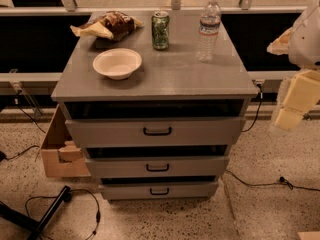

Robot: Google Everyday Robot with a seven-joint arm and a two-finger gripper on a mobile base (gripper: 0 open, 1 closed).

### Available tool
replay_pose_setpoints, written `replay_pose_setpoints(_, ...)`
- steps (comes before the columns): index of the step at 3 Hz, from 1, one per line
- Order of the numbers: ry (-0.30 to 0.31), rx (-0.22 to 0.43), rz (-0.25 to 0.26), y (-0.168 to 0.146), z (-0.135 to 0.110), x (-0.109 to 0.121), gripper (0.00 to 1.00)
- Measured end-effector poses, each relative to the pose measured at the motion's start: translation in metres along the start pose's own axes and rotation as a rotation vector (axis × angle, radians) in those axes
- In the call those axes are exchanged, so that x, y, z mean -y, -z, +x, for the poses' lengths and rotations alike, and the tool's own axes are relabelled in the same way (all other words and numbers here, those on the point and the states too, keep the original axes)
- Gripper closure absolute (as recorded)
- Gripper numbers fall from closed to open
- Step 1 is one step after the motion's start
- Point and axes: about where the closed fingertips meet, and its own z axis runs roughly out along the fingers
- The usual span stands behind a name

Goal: Open bottom drawer

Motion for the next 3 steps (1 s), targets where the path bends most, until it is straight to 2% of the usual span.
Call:
replay_pose_setpoints(1,0.000,0.000,0.000,0.000,0.000,0.000,0.00)
replay_pose_setpoints(2,0.023,-0.023,0.011,-0.013,-0.004,-0.012,0.00)
replay_pose_setpoints(3,0.041,-0.074,0.070,-0.036,-0.011,-0.033,0.00)
